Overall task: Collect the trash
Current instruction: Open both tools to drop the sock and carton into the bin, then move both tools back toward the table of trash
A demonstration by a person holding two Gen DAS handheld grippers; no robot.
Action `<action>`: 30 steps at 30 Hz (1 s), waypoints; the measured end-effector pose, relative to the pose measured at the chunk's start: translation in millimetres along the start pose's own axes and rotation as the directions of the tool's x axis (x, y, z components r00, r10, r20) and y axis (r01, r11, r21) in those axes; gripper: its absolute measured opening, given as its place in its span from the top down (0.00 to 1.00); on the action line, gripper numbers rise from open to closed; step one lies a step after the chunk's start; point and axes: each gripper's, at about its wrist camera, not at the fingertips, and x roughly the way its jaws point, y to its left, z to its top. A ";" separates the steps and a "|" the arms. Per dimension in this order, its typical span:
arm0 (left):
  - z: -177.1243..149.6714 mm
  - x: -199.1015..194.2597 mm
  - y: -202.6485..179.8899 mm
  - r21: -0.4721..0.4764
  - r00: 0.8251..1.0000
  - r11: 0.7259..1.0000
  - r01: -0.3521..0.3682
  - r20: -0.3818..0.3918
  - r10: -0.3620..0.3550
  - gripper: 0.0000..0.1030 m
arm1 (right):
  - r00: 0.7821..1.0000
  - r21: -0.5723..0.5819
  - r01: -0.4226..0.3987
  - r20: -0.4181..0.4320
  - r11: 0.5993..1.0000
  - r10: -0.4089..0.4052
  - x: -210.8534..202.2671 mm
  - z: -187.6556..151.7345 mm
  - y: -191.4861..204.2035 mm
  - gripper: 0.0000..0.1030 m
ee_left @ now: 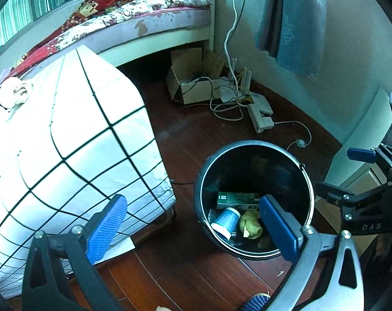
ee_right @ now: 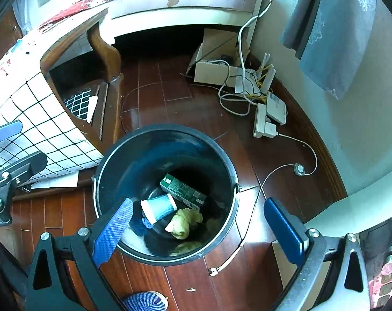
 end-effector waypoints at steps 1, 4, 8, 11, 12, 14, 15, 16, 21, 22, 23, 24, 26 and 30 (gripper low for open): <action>0.1 -2.9 0.9 -0.002 1.000 1.000 -0.001 0.004 0.001 0.01 | 1.000 -0.003 0.001 0.007 1.000 -0.001 -3.4 0.3 2.1 0.01; 1.6 -13.4 3.4 -0.011 1.000 1.000 -0.009 0.024 0.009 0.01 | 1.000 -0.012 -0.002 0.028 1.000 0.002 -12.3 2.4 8.2 0.01; 2.8 -29.6 12.1 -0.028 0.998 0.999 -0.024 0.050 0.025 0.01 | 0.998 -0.032 -0.010 0.054 0.999 0.011 -24.0 6.3 20.3 0.01; 3.1 -42.1 21.4 -0.047 0.997 0.998 -0.045 0.068 0.048 0.01 | 0.997 -0.050 -0.020 0.073 0.999 0.024 -32.7 12.1 32.0 0.01; 3.0 -46.4 25.1 -0.054 0.996 0.997 -0.050 0.074 0.054 0.01 | 0.996 -0.058 -0.024 0.079 0.998 0.028 -35.8 14.1 36.0 0.01; 1.8 -56.7 35.6 -0.076 0.993 0.995 -0.063 0.091 0.070 0.01 | 0.995 -0.079 -0.031 0.097 0.996 0.038 -43.3 19.8 47.5 0.01; 1.1 -61.3 41.1 -0.086 0.992 0.994 -0.070 0.097 0.079 0.01 | 0.993 -0.088 -0.036 0.106 0.995 0.045 -47.0 22.5 53.2 0.01; 0.4 -66.1 46.9 -0.096 0.991 0.992 -0.077 0.103 0.086 0.01 | 0.992 -0.096 -0.039 0.114 0.995 0.050 -50.3 24.7 58.2 0.01; -6.0 -88.5 75.9 -0.149 0.982 0.982 -0.116 0.129 0.136 0.01 | 0.984 -0.151 -0.061 0.157 0.987 0.085 -68.0 41.1 93.1 0.01; -7.2 -92.0 81.7 -0.161 0.980 0.979 -0.125 0.133 0.147 0.01 | 0.982 -0.162 -0.070 0.163 0.984 0.096 -70.8 45.3 102.0 0.01; -9.1 -96.3 88.6 -0.173 0.978 0.976 -0.134 0.137 0.158 0.01 | 0.980 -0.173 -0.077 0.169 0.982 0.107 -72.9 48.8 109.2 0.01; -11.2 -100.8 96.2 -0.187 0.975 0.972 -0.144 0.143 0.172 0.01 | 0.978 -0.184 -0.083 0.174 0.979 0.116 -75.0 51.9 116.7 0.01; -14.4 -108.3 111.0 -0.215 0.968 0.963 -0.165 0.151 0.200 0.01 | 0.973 -0.210 -0.096 0.187 0.973 0.136 -79.8 58.7 134.7 0.01; -24.6 -123.7 143.3 -0.266 0.944 0.933 -0.241 0.157 0.289 0.01 | 0.962 -0.250 -0.125 0.207 0.960 0.180 -85.0 72.0 169.6 0.01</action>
